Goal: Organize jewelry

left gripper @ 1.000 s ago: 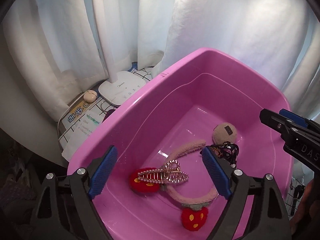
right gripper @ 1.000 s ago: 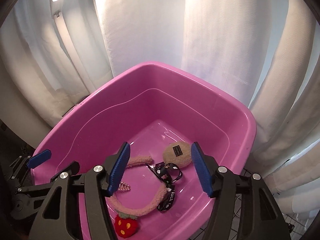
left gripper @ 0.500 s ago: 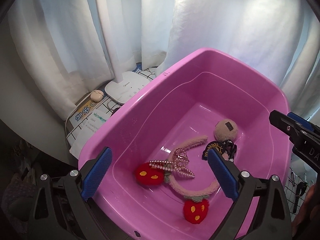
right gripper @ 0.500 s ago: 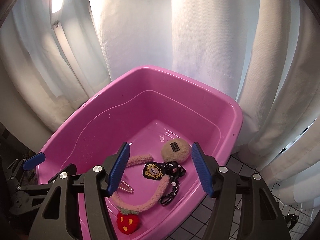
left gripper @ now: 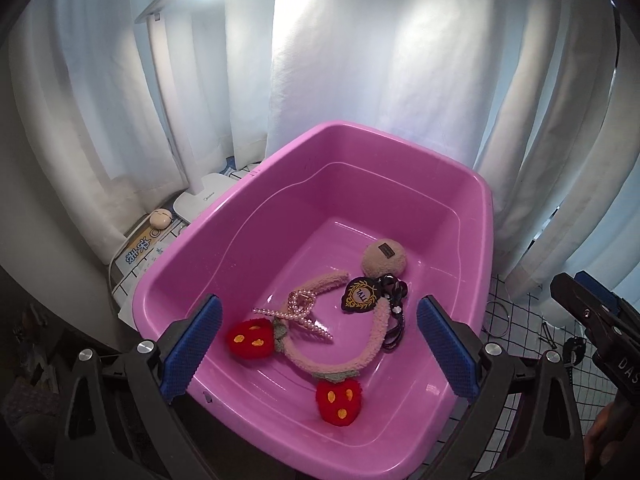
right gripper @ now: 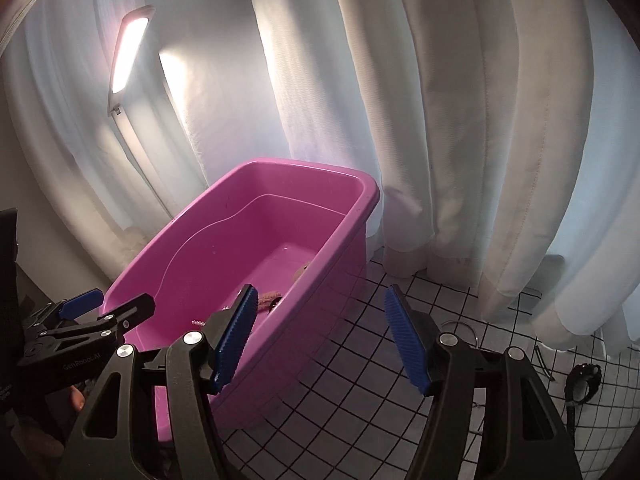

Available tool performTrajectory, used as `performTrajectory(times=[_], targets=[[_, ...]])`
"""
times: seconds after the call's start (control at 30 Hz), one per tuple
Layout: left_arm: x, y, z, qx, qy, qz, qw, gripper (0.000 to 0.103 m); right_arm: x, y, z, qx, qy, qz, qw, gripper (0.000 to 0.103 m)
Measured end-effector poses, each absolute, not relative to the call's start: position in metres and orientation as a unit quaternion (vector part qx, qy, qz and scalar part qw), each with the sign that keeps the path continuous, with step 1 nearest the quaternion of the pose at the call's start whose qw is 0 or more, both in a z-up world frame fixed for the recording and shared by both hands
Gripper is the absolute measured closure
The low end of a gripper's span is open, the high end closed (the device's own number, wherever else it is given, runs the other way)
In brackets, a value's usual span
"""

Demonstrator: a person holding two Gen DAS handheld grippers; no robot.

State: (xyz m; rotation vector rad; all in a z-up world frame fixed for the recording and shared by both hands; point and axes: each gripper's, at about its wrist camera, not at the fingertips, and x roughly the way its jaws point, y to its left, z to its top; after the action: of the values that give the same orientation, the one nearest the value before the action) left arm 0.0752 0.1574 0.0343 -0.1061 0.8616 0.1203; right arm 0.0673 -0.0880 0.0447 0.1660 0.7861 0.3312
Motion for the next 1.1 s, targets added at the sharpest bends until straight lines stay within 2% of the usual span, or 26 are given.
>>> performTrajectory(times=[0.23, 0.53, 0.8, 1.1], targets=[[0.060, 0.099, 0.042, -0.051, 0.407, -0.023, 0.912, 0.006, 0.003, -0.191, 0.012, 0.095, 0.401, 0.059, 0.909, 0.036], [0.057, 0.006, 0.018, -0.003, 0.428, -0.111, 0.897, 0.006, -0.042, -0.299, -0.030, 0.144, 0.428, -0.054, 0.890, 0.036], [0.077, -0.050, -0.026, 0.023, 0.452, -0.145, 0.880, 0.006, -0.042, -0.339, -0.068, 0.167, 0.456, -0.082, 0.871, 0.034], [0.115, -0.076, -0.083, 0.051, 0.479, -0.129, 0.867, 0.006, -0.004, -0.356, -0.123, 0.191, 0.491, -0.080, 0.846, 0.034]])
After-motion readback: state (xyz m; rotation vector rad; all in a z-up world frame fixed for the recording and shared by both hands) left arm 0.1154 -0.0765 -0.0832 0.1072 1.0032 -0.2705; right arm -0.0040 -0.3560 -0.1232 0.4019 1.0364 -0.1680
